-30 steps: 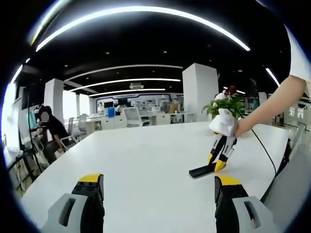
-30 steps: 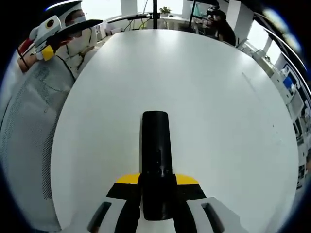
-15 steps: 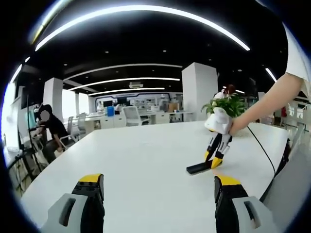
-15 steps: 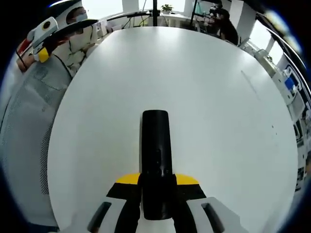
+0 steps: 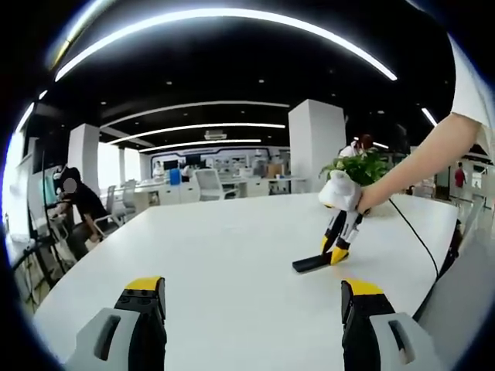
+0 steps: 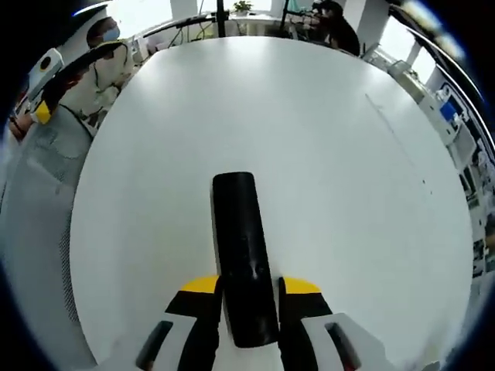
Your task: Press the specified remote control buttons in sequence, fully releasing each button before pressing the next.
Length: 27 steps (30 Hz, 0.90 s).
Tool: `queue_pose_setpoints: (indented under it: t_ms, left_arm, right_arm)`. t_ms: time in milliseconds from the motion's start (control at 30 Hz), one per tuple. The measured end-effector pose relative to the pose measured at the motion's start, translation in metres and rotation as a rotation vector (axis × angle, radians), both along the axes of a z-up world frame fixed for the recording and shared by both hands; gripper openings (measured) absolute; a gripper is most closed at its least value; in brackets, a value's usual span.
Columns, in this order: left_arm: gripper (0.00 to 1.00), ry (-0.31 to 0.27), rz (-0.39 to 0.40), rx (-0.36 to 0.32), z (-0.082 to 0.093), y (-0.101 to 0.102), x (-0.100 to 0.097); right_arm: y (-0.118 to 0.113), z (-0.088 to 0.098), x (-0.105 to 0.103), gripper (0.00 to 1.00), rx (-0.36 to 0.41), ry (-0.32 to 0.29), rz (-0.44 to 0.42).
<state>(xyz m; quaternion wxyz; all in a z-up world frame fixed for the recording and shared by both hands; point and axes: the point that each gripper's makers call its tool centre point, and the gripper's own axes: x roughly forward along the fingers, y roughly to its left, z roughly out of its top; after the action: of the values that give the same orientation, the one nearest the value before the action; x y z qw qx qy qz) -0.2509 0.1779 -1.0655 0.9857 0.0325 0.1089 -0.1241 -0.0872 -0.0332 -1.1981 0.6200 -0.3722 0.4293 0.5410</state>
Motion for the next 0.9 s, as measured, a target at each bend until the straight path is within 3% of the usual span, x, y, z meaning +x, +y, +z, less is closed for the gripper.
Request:
queue_pose_setpoints:
  t_ms: [133, 433, 567, 633, 700, 767, 900]
  left_arm:
    - [0.98, -0.002, 0.003, -0.002, 0.001, 0.001, 0.000]
    - [0.98, 0.006, 0.000, 0.000, -0.001, 0.001, 0.001]
    - [0.98, 0.008, -0.002, 0.001, -0.002, 0.000, 0.001]
    - [0.98, 0.008, -0.003, -0.002, -0.002, 0.000, 0.001]
    - [0.98, 0.008, -0.003, -0.003, -0.002, 0.000, 0.001]
    - [0.98, 0.010, -0.004, -0.005, -0.002, 0.000, 0.001]
    - [0.97, 0.012, -0.011, 0.000, -0.003, -0.001, 0.000]
  right_arm:
    - [-0.001, 0.000, -0.001, 0.29, 0.033, -0.005, -0.048]
    - [0.006, 0.014, 0.007, 0.62, 0.287, -0.057, -0.323]
    - [0.012, 0.037, 0.015, 0.78, 0.489, -0.068, -0.487]
    - [0.011, 0.048, 0.019, 0.82, 0.576, -0.102, -0.544]
    - [0.012, 0.061, 0.018, 0.86, 0.648, -0.151, -0.554]
    - [0.009, 0.068, 0.017, 0.91, 0.674, -0.193, -0.574]
    - [0.004, 0.086, 0.013, 0.98, 0.793, -0.222, -0.678]
